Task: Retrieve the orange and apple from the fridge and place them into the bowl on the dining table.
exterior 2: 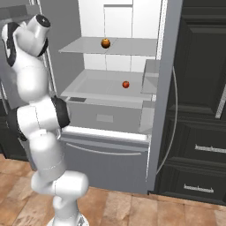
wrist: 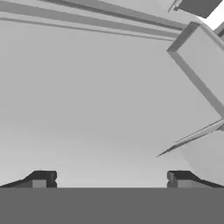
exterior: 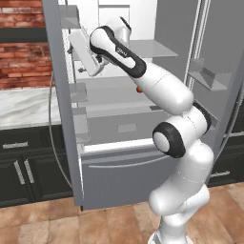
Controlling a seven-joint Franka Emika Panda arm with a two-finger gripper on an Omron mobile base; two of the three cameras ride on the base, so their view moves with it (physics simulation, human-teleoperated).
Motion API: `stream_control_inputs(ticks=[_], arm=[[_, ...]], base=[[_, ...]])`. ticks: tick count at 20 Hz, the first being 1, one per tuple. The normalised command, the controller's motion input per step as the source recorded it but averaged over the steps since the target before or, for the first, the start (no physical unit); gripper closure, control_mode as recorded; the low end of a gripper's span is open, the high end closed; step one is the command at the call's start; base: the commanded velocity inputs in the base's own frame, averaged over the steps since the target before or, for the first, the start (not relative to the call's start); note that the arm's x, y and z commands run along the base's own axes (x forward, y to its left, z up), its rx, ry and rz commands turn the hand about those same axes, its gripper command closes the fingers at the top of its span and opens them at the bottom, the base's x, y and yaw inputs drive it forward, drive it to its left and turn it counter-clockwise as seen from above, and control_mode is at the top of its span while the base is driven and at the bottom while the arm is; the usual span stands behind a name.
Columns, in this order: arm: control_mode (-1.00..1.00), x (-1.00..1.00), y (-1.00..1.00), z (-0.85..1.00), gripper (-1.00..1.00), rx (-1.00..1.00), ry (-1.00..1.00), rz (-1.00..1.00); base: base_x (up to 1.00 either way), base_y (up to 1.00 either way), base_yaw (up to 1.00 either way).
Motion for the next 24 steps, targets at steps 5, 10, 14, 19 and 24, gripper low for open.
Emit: stream_control_inputs(ticks=[5,10,14,19,24], arm=[[-1.00,-0.71,-0.30,0.01,-1.00,-0.06,-0.26,-0.20],[-1.00,-0.17,-0.99,0.28,-1.00,0.00,-0.27,-0.29],[-1.00,-0.21,-1.00,0.20,-1.00,0.00,-0.22,-0.23],[-1.00,-0.63,-0.77,0.07,-1.00,-0.02,-0.17,-0.13],[-1.00,-0.87,-0.83,0.00,-1.00,-0.19,-0.21,0.00]], base=[[0.00,0.00,0.00],[0.00,0.00,0.00],[0.00,0.00,0.00],[0.00,0.00,0.00],[0.00,0.00,0.00]])
